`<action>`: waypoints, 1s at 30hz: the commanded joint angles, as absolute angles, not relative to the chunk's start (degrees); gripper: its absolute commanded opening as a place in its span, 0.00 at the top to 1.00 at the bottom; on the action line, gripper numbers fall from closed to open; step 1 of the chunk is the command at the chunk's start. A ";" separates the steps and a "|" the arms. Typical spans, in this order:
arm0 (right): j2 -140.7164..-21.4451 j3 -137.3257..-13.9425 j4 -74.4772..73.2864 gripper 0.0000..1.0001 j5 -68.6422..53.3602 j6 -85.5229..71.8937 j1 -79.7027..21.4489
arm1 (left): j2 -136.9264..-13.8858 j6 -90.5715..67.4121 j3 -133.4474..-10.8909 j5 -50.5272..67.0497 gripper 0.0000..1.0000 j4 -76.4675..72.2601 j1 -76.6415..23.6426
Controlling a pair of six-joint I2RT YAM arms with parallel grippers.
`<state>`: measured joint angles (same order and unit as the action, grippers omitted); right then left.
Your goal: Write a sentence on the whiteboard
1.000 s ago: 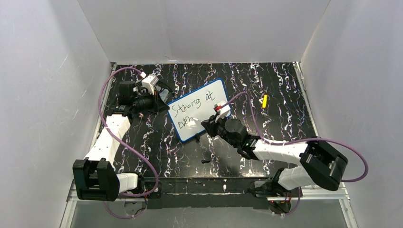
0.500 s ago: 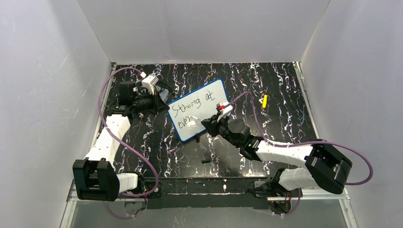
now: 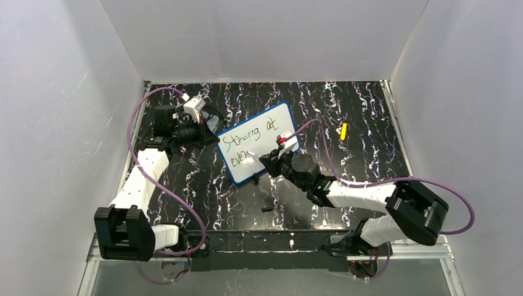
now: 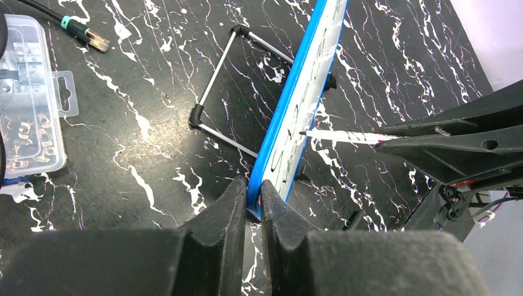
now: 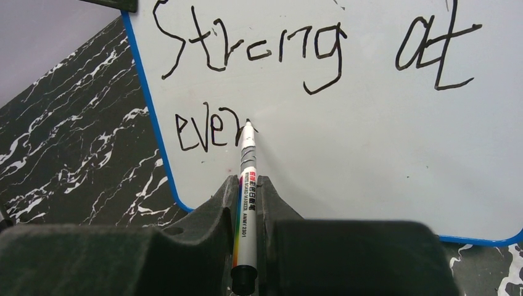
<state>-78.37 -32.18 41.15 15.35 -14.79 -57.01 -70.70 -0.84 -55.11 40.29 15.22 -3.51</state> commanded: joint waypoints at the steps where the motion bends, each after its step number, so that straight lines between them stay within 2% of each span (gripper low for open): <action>1: -77.39 -31.37 43.84 0.99 18.32 -14.30 -56.89 | -68.82 -0.26 -55.15 41.04 1.00 15.98 -3.65; 19: -72.37 -30.36 42.50 0.99 18.99 -14.08 -56.87 | -68.78 -0.26 -55.10 40.96 1.00 15.92 -3.60; 30: -76.56 -32.54 47.63 0.99 19.30 -12.27 -56.78 | -68.90 -0.26 -55.08 41.04 1.00 15.91 -3.63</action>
